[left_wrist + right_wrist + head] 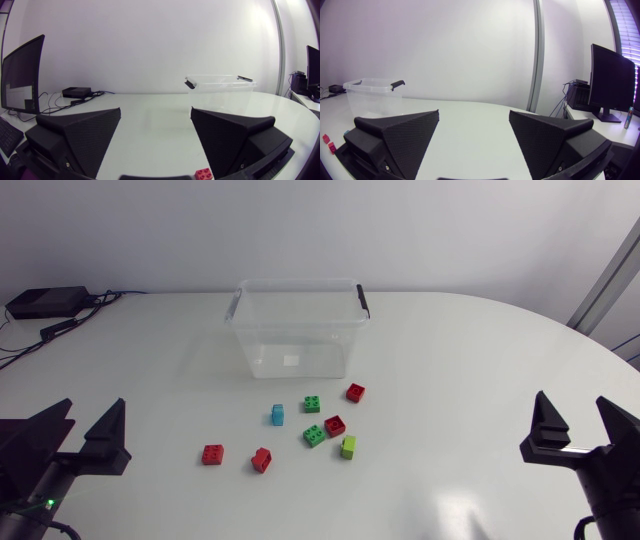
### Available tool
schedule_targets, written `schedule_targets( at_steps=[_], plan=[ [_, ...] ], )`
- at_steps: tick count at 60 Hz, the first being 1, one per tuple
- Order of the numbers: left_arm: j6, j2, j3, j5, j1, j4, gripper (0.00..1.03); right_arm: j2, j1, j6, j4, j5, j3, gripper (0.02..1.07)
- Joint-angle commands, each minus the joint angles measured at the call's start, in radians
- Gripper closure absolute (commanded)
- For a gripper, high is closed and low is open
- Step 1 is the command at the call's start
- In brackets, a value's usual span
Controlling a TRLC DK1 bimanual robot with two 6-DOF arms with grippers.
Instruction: Place the duplo bricks in the container
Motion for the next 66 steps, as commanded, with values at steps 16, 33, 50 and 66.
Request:
schedule_targets(
  at_steps=[16, 33, 50, 66],
  plan=[
    [-0.003, -0.013, -0.020, 0.003, -0.016, 0.013, 0.05, -0.007, 0.006, -0.014, -0.007, -0.012, -0.025, 0.06],
    [-0.017, -0.013, 0.063, 0.005, -0.042, -0.024, 0.05, -0.007, 0.040, -0.008, -0.064, -0.014, 0.049, 0.06],
    [-0.020, -0.012, 0.186, 0.003, -0.068, -0.107, 0.05, 0.010, 0.049, -0.014, -0.109, -0.012, 0.118, 0.06],
    [-0.020, 0.137, 0.338, 0.003, -0.079, -0.164, 0.06, 0.187, 0.063, -0.013, -0.130, -0.012, 0.278, 0.06]
  ],
)
